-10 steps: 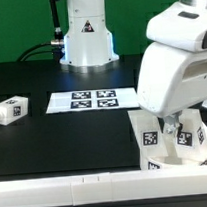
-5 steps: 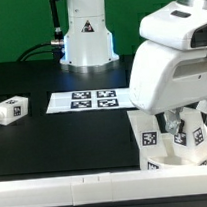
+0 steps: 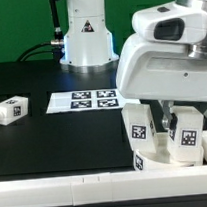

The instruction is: Assemble stool

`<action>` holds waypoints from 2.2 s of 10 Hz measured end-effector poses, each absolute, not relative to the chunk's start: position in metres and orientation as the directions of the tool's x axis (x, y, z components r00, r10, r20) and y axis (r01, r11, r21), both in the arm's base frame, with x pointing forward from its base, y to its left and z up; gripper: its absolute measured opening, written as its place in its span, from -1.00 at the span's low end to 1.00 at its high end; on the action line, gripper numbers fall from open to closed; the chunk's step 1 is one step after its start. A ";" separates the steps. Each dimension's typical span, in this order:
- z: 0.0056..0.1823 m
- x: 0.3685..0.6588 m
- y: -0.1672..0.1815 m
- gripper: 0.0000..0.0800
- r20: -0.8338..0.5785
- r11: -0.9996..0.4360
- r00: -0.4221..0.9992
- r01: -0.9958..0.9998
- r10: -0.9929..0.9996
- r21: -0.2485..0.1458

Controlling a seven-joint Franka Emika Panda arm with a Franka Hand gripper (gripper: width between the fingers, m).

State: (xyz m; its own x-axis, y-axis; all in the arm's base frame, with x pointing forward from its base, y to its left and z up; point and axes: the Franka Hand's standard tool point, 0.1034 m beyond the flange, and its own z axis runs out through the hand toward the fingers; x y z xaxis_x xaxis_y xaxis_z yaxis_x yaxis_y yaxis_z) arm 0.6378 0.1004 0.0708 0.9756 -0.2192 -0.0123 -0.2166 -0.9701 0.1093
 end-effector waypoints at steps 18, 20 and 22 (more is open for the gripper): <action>0.069 0.644 0.120 -0.04 -0.069 0.392 -0.386 -0.904 -0.920 -0.169; 0.070 0.644 0.119 0.30 -0.051 0.303 -0.298 -0.937 -0.953 -0.172; 0.082 0.644 0.115 0.61 -0.019 0.006 -0.003 -0.987 -1.000 -0.162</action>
Offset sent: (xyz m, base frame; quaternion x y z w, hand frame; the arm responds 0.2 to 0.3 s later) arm 0.0000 0.0000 0.0000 0.0000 0.0000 0.1296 0.9916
